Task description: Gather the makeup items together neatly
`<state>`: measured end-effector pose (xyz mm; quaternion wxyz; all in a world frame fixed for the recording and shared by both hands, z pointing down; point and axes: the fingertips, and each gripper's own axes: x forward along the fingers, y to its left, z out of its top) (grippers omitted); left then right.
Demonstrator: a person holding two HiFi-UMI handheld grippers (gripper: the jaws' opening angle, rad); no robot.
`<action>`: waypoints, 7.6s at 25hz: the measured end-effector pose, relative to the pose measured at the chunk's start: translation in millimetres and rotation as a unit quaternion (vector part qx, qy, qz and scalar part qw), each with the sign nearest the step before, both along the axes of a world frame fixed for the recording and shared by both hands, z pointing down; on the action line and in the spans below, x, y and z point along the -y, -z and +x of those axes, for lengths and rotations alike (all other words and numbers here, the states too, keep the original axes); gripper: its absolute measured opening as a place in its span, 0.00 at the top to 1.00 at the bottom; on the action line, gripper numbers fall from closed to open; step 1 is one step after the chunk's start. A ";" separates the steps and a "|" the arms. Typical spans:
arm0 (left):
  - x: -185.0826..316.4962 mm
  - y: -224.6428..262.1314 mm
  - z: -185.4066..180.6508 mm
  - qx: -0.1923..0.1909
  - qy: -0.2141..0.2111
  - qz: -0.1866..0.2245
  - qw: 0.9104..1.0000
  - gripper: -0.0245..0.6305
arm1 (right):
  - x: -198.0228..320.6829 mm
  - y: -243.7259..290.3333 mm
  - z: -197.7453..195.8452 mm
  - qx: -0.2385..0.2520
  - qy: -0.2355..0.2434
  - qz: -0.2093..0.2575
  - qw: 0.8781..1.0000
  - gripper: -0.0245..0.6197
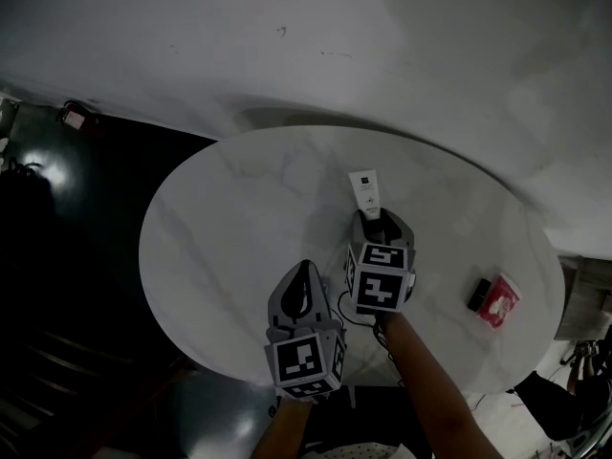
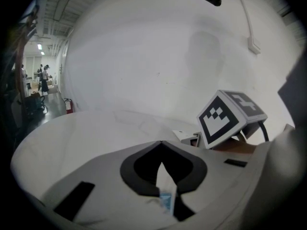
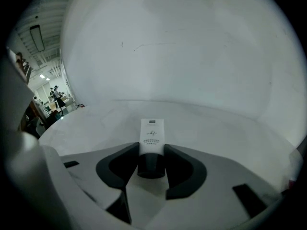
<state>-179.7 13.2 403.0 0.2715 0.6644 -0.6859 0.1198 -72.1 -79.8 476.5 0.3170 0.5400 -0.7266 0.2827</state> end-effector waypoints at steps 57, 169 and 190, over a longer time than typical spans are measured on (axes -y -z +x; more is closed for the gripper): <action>1.9 -1.6 0.3 -0.006 -0.005 0.001 1.000 0.91 | -25.4 16.3 -13.8 0.096 0.007 -0.009 0.995 0.66; -99.0 -61.0 41.5 0.102 -0.028 -0.114 0.988 0.71 | -159.2 17.4 59.1 0.153 -0.039 -0.026 0.987 0.97; -20.4 -19.9 99.1 0.081 -0.132 -0.062 0.986 0.71 | -135.9 20.6 109.6 0.136 -0.156 -0.007 0.978 0.97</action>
